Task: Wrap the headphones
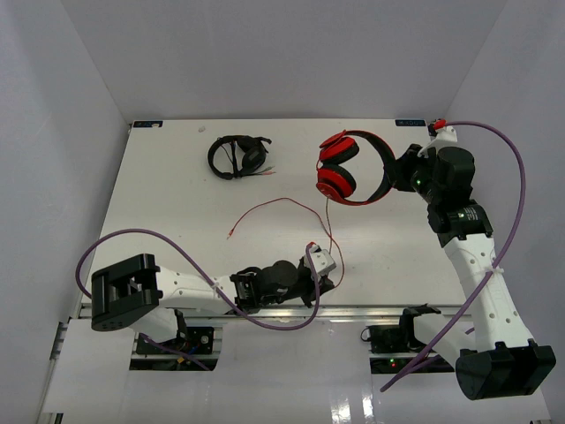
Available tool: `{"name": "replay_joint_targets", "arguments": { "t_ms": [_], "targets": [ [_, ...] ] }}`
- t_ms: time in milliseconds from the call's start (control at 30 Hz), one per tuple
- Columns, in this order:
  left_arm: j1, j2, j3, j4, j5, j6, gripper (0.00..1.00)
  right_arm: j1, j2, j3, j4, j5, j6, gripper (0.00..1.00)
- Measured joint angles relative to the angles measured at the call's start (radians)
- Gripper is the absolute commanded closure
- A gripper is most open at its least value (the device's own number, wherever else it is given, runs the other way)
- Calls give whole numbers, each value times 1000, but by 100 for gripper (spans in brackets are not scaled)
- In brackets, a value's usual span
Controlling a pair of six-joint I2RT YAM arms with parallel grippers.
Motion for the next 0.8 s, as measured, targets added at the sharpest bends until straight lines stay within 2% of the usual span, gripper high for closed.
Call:
{"name": "replay_joint_targets", "arguments": {
  "t_ms": [267, 533, 667, 800],
  "targets": [
    [-27, 30, 155, -143, -3, 21, 100, 87, 33, -90, 92, 227, -89, 92],
    [-36, -10, 237, -379, -45, 75, 100, 181, 35, -239, 223, 425, -294, 92],
    [-36, -97, 261, -523, -103, 122, 100, 203, 14, -310, 274, 469, -429, 92],
    [-34, -163, 334, -643, -183, 177, 100, 218, -21, -346, 290, 431, -571, 92]
  ]
}}
